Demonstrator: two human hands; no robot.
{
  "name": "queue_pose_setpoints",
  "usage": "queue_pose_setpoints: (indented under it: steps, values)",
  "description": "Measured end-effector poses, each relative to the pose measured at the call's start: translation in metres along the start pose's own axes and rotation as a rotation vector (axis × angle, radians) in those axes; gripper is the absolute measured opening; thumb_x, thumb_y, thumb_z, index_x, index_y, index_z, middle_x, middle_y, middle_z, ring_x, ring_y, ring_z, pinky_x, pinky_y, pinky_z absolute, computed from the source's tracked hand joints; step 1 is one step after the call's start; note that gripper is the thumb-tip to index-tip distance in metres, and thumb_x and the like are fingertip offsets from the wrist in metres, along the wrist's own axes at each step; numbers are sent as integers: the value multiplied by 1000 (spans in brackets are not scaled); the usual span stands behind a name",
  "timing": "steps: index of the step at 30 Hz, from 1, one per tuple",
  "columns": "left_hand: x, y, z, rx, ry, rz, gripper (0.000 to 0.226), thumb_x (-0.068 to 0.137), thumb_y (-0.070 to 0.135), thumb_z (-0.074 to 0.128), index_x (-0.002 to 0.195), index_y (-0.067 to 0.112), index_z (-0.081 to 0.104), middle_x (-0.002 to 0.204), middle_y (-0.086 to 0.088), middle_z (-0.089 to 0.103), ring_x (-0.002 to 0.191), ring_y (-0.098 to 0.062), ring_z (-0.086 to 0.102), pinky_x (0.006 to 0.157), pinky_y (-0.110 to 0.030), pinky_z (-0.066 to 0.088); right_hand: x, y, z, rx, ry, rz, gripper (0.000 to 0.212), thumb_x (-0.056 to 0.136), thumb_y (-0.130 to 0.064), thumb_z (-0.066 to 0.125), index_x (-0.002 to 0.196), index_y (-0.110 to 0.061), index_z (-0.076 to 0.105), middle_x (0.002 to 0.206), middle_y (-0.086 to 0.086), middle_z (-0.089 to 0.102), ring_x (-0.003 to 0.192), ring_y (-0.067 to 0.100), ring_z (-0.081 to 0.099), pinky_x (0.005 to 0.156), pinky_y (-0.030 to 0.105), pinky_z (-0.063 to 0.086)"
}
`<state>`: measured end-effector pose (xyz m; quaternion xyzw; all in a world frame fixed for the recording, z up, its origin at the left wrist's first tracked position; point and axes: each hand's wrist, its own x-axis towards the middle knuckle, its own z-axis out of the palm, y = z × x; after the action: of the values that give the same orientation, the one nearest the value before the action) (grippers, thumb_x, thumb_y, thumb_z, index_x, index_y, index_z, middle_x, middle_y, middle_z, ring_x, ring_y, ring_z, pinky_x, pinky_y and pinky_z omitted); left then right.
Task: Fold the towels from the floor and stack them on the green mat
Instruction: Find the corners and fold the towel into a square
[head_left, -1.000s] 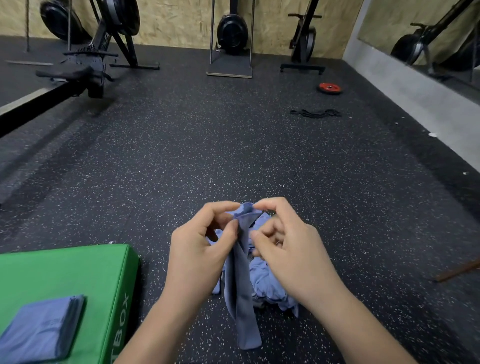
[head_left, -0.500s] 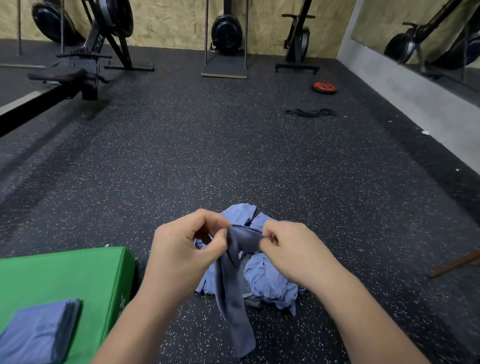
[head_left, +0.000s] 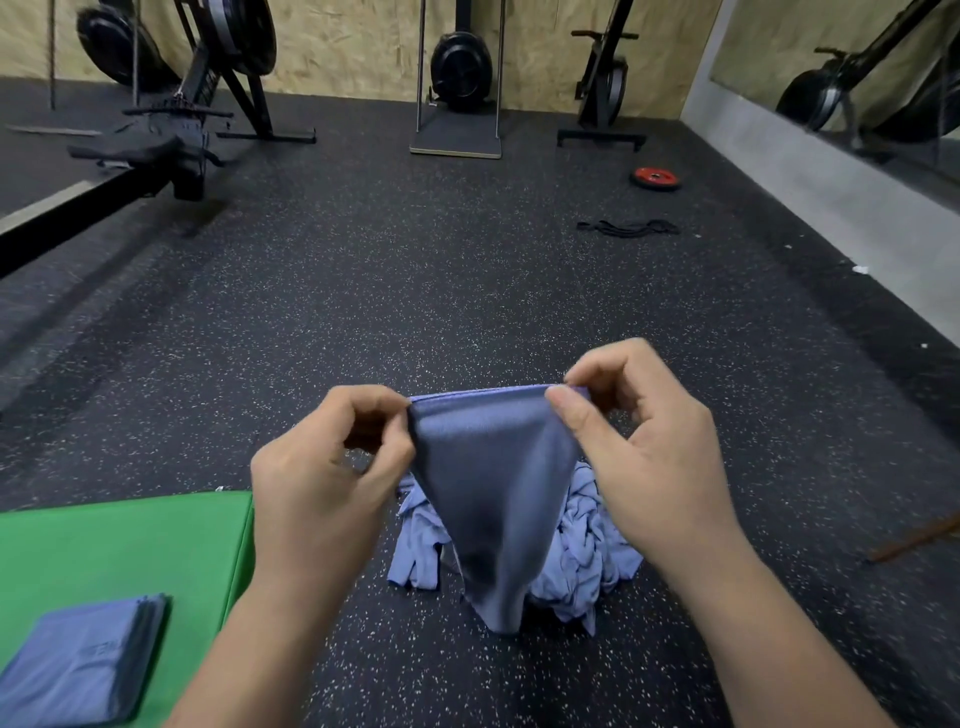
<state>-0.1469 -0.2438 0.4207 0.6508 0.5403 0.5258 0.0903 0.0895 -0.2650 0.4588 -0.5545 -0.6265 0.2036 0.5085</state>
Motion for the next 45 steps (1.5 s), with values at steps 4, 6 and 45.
queue_pose_setpoints:
  steps: [4,6,45]
  values:
    - [-1,-3,6,5,-31,0,22,98,13,73,118,22,76,101,19,76,92,5,70,85,-5,46,1,9,1,-87,-21,-13,22,101,-15,73,119,-28,73,100,-14,70,101,10,67,89,21,51]
    - [-2,-3,8,20,-50,15,17,102,12,69,115,20,77,103,16,75,94,3,68,86,-5,43,1,13,2,-150,-17,-34,14,102,-12,72,107,-23,75,99,-14,69,101,12,67,86,23,51]
    - [-39,-20,49,-450,-442,-271,11,99,27,70,108,20,73,87,-4,72,82,-33,66,75,-52,56,5,11,11,-156,-280,-113,17,106,-32,67,91,-25,65,78,-8,65,77,16,62,73,41,50]
